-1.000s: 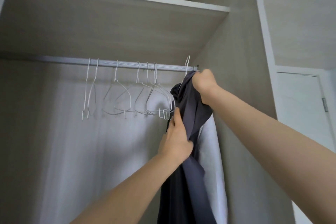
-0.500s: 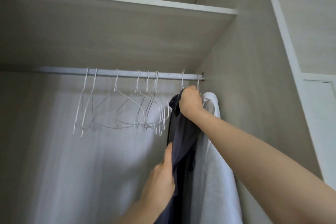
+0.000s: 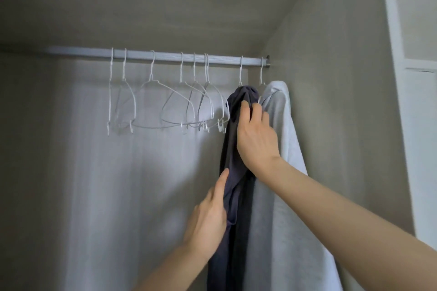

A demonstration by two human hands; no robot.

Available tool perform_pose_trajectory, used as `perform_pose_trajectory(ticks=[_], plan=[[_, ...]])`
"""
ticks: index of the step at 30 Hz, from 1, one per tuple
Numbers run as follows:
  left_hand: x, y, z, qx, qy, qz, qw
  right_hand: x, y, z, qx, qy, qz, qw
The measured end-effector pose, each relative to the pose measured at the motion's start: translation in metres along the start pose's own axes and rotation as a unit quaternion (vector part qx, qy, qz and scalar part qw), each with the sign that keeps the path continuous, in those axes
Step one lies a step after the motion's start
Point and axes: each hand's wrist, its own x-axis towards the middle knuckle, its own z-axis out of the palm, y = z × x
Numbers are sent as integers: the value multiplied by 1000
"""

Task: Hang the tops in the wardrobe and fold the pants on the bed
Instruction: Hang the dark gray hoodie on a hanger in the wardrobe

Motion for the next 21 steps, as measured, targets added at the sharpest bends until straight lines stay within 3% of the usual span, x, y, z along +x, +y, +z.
perform_pose_trajectory(ticks=[9,18,21], plan=[[-55,7,3,-115,34,-36,992,-92,-6,-30,51,-81,-7,995],[-123,22,-55,-30,26,-64,997,-169,-7,-62,204,-119,-93,967],[-165,37,-84,32,39,-110,993,-197,-10,-73,248,-146,-117,951]])
